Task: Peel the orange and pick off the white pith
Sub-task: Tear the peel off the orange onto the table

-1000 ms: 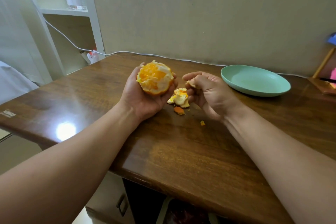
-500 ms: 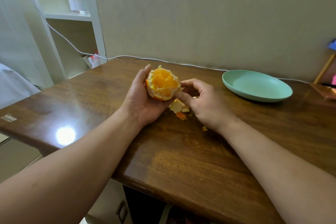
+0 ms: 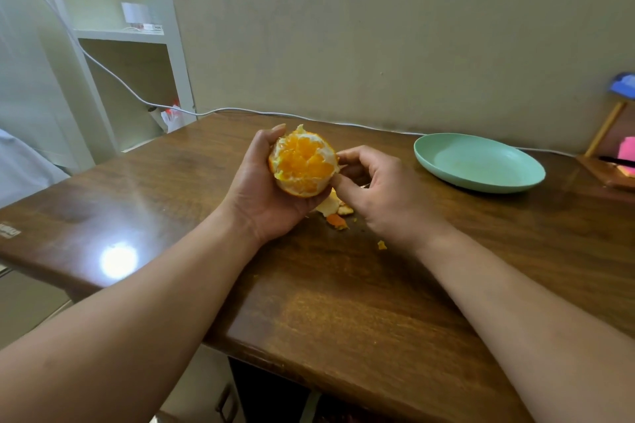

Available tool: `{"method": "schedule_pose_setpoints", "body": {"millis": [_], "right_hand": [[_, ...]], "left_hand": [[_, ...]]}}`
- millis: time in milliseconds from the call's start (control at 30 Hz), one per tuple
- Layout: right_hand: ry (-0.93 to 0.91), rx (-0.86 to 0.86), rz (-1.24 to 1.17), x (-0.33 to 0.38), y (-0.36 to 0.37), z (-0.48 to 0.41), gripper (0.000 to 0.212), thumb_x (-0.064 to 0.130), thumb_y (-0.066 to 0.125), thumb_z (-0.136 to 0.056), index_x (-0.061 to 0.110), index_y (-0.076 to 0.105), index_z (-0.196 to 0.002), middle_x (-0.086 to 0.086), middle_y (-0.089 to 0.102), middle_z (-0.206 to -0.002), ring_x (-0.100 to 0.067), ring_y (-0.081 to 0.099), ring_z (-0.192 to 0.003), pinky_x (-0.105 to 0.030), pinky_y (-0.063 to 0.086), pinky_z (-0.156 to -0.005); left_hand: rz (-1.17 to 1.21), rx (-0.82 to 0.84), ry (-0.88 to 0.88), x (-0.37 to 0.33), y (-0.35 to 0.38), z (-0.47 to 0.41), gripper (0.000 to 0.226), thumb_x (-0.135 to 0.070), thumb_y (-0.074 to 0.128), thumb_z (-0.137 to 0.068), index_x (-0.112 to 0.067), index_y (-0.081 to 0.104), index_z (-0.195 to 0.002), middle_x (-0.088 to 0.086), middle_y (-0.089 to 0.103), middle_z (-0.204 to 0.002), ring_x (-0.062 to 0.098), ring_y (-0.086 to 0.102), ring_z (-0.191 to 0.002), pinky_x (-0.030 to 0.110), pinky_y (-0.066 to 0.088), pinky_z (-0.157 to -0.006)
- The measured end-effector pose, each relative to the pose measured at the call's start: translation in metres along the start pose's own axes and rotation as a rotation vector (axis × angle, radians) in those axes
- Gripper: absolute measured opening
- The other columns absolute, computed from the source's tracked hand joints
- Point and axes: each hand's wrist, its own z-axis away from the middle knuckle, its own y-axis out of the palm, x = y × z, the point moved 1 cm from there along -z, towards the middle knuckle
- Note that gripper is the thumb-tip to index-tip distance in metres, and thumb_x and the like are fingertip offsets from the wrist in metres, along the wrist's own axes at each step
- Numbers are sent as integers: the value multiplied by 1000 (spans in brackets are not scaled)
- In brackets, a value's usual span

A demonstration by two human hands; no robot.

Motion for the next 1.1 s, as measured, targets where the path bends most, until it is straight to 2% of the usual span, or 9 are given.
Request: {"method": "schedule_pose_setpoints", "body": {"millis": [67,133,200,400,567,667,867,967,1100], "right_hand": [[-10,-18,36,-1,1,0,24,36,73,-100,28,72,-123,15,75,-92,-3,71,-83,-27,60,-71],[-30,-67,21,-3,-3,-1,20,33,72,-101,29,72,-120,15,74,-89,-3,70,-81,-24,58,-70],[-14,-95,-27,-4,-6,-3,16,31,72,-101,32,71,-117,13,73,-88,-3,70,-81,-23,56,-71],[49,-39,-145,-6,-1,-8,16,32,76,-97,32,64,-107,1,73,-90,-21,73,-83,-47,65,-69],[101,-40,-252,-11,0,-10,14,19,74,-99,25,64,-106,-7,71,-91,-23,72,-81,-44,65,-68],[126,-35,-297,-13,0,-11,14,20,73,-100,23,65,-111,-9,73,-93,-20,73,-81,-44,65,-69],[42,-13,-37,-16,-2,-8,21,37,60,-108,28,70,-124,7,78,-96,-13,76,-86,-50,65,-76],[2,-7,52,-14,-8,-7,18,36,58,-109,28,72,-118,7,77,-92,-13,74,-83,-50,62,-73],[-80,12,158,-10,-16,-6,10,27,64,-105,24,73,-108,3,73,-80,-18,67,-72,-48,55,-67]], "left_hand": [[-82,1,16,2,5,1,46,-58,57,-98,-16,71,-109,13,70,-115,28,69,-107,39,50,-90],[-176,8,15,4,10,2,56,-66,55,-98,-16,70,-120,14,69,-123,28,65,-104,40,49,-81],[-208,1,23,5,13,2,61,-68,54,-98,-16,66,-128,16,65,-128,27,66,-101,40,49,-81],[-238,-37,45,7,17,7,58,-62,51,-102,-12,62,-131,15,71,-118,25,72,-93,39,58,-80],[-237,-45,37,7,22,10,55,-60,49,-104,-12,65,-125,14,73,-111,24,73,-88,38,62,-76],[-231,-43,35,8,23,10,57,-62,49,-104,-12,65,-125,15,73,-111,25,73,-87,38,60,-76],[-235,-66,38,6,23,8,56,-60,50,-104,-12,66,-128,15,76,-110,28,76,-88,38,64,-71],[-250,-66,-6,5,22,11,45,-50,50,-105,-12,69,-119,15,76,-107,30,77,-89,41,65,-76],[-272,-67,-39,6,24,13,57,-63,52,-102,-12,68,-122,16,74,-111,30,74,-91,44,61,-80]]}}
